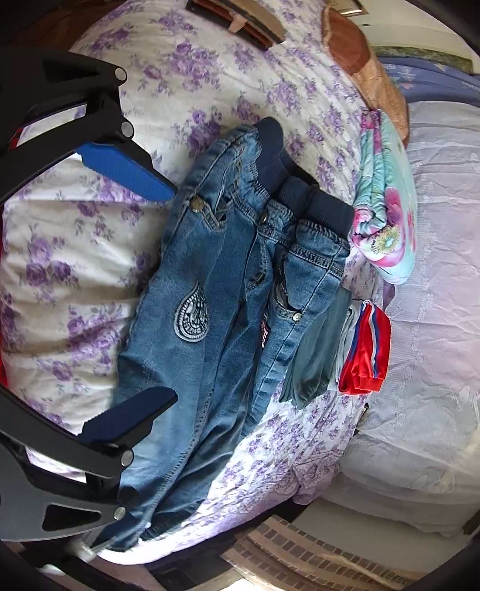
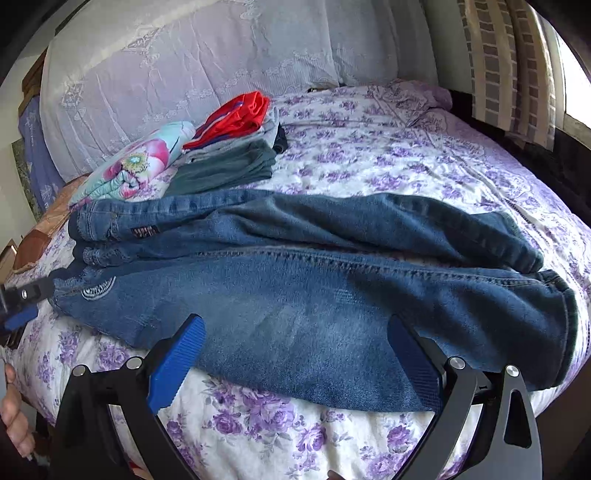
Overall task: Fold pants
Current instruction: 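Move both grippers over the blue jeans toward the waistband and leg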
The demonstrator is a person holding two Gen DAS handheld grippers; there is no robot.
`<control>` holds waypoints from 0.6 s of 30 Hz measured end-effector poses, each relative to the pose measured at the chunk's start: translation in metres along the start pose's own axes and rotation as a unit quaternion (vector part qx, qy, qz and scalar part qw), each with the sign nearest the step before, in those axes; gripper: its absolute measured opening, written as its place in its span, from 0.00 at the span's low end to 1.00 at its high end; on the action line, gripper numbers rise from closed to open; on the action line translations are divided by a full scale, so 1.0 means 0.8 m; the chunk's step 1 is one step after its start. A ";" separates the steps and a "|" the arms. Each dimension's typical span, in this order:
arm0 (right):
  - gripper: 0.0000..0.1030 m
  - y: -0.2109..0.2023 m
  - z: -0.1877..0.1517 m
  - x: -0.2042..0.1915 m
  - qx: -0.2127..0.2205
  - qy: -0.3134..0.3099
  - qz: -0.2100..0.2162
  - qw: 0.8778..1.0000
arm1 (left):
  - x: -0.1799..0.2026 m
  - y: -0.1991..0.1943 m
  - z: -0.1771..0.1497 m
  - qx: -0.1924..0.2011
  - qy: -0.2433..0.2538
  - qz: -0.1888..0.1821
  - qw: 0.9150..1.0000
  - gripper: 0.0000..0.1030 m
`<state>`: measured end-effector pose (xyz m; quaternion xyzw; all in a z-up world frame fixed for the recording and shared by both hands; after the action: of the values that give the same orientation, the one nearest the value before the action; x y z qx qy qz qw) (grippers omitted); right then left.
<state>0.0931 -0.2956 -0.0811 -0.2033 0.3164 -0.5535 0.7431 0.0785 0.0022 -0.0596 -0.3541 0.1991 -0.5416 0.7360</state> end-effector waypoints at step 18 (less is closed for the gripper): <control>0.97 0.017 0.030 0.048 0.033 0.020 -0.009 0.999 | 0.052 0.031 0.030 -0.002 -0.032 0.042 0.999 0.95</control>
<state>0.1269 -0.3293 -0.0821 -0.1707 0.3107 -0.5739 0.7382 0.1249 -0.0251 -0.0583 -0.3639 0.1907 -0.4981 0.7636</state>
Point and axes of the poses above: each gripper's, at about its wrist camera, not at the fingertips, and y roughly the way its jaws point, x to its right, z to its top, the point moved 7 cm from there along y, roughly the way its jaws point, and after that the axes turned 12 degrees about z, right-handed, at the moved point
